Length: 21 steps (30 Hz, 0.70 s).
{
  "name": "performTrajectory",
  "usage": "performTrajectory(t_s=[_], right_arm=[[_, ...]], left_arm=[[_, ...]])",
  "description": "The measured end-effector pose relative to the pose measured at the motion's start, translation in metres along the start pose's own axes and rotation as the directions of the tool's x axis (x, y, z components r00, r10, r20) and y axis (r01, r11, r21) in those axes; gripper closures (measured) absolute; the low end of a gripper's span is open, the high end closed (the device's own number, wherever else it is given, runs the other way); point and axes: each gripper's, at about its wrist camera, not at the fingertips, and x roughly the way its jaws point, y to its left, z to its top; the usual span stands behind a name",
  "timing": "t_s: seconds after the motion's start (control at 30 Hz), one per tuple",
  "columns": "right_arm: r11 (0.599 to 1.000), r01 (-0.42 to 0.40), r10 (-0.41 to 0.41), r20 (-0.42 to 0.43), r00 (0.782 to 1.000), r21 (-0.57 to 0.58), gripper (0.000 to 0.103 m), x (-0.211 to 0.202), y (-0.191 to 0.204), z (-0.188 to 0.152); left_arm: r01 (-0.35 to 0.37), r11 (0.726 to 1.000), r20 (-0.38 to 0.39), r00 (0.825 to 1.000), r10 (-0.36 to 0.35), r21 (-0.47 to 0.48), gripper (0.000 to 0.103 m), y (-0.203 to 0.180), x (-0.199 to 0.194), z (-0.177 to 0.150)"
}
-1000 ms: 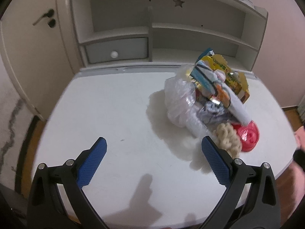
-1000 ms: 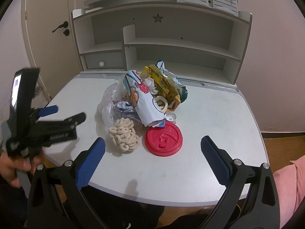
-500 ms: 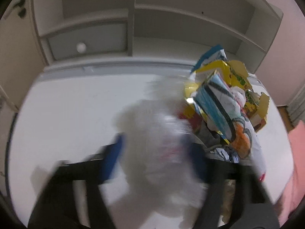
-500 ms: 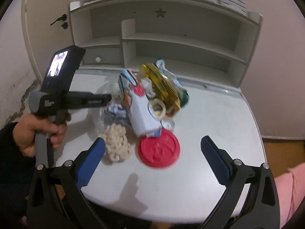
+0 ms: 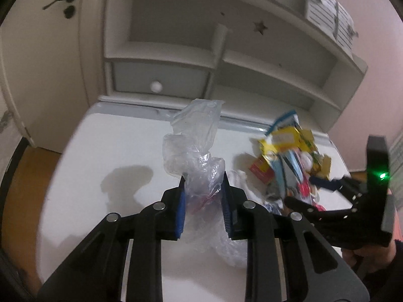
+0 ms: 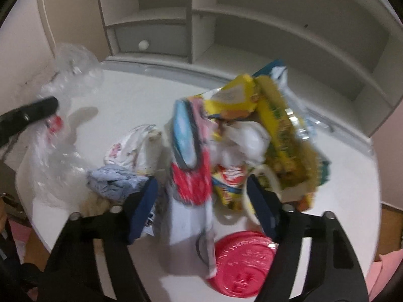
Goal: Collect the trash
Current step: 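Grasp the clear plastic bag with left tool while right tool grasps the paper cup, then carry bag and cup to the floor bin and open both tools over it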
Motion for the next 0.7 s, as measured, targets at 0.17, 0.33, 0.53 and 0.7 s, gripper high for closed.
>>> performTrajectory(t_s=[0.17, 0.33, 0.53, 0.7], right_arm=[[0.999, -0.04, 0.039, 0.028, 0.999, 0.037, 0.075, -0.012, 0.002, 0.002], [0.993, -0.078, 0.064, 0.15, 0.987, 0.093, 0.075, -0.071, -0.014, -0.003], [0.97, -0.003, -0.058, 0.24, 0.969, 0.244, 0.075, -0.151, -0.096, -0.067], [0.871, 0.122, -0.249, 0.214, 0.945, 0.476, 0.075, -0.204, -0.183, -0.171]], left_arm=[[-0.02, 1.0, 0.058, 0.998, 0.02, -0.006, 0.079, 0.007, -0.024, 0.014], [-0.033, 0.999, 0.142, 0.989, 0.031, 0.011, 0.079, 0.002, -0.057, 0.038], [0.086, 0.977, 0.109, 0.988, -0.109, 0.197, 0.079, -0.096, -0.058, 0.026], [0.315, 0.852, -0.045, 0.944, -0.327, 0.419, 0.079, -0.241, -0.04, -0.034]])
